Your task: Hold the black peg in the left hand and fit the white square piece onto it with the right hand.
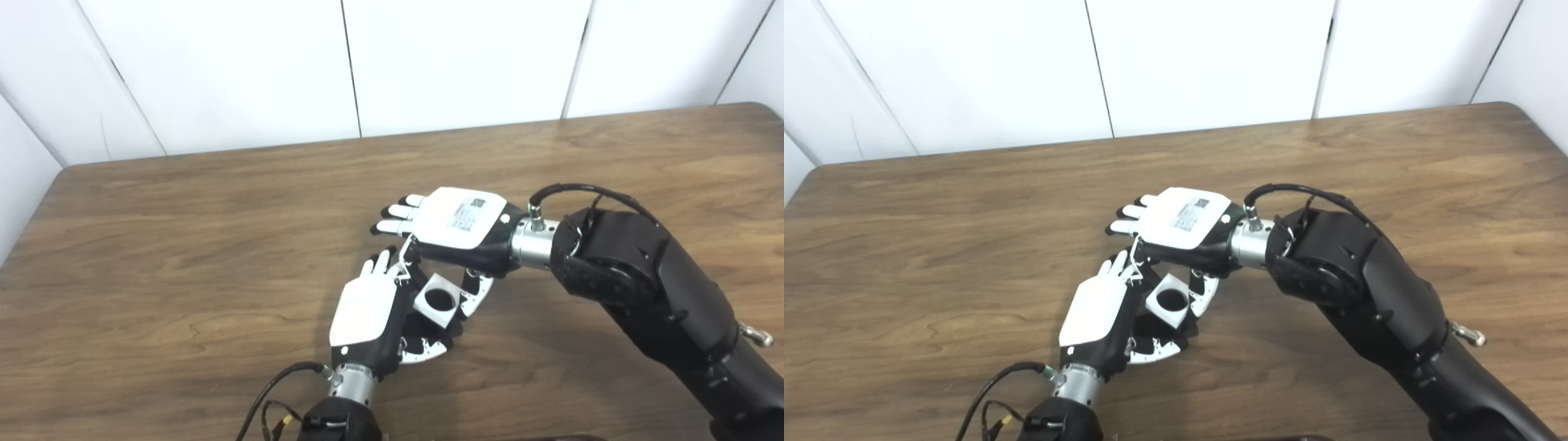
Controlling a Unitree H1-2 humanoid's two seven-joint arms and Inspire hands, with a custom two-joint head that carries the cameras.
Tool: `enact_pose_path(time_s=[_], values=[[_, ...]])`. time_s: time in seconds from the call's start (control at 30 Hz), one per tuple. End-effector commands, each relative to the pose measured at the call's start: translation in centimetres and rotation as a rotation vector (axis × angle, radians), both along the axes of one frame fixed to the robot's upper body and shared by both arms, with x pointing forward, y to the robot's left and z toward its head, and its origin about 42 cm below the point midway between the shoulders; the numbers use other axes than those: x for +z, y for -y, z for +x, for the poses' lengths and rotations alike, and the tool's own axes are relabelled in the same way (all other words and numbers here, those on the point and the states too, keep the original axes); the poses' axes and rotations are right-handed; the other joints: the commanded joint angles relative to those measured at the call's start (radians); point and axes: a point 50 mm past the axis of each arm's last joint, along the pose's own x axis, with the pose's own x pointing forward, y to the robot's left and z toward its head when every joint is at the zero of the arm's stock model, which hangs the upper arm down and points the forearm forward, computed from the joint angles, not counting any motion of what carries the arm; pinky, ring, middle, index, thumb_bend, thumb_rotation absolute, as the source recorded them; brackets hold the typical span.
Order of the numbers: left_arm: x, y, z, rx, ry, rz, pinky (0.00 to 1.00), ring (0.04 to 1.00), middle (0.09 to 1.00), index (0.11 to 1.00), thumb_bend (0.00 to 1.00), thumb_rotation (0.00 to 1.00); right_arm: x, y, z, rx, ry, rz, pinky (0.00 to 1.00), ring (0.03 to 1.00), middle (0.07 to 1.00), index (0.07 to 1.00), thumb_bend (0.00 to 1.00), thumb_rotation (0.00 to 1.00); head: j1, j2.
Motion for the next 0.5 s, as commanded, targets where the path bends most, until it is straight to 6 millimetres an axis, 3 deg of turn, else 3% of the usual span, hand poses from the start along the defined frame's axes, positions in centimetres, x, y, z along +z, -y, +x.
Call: enact_pose_path(time_s=[0.0,0.47], values=[[0.60,1.96,-0.24,-0.040,0.011,-0.034,1.00,1.000,0.892,0.489,0.52,0.08,1.00,-0.53,0.41,0.013,0.046,-0.008,1.00,1.000,0.975,0.493,0.52,0.14,0.000,0.001],[0.87,1.86,-0.30,-0.029,0.014,-0.019,1.00,1.000,0.891,0.489,0.52,0.08,0.30,-0.15,0.76,0.011,0.045,-0.020,1.00,1.000,0.970,0.492,0.52,0.14,0.002,0.003]])
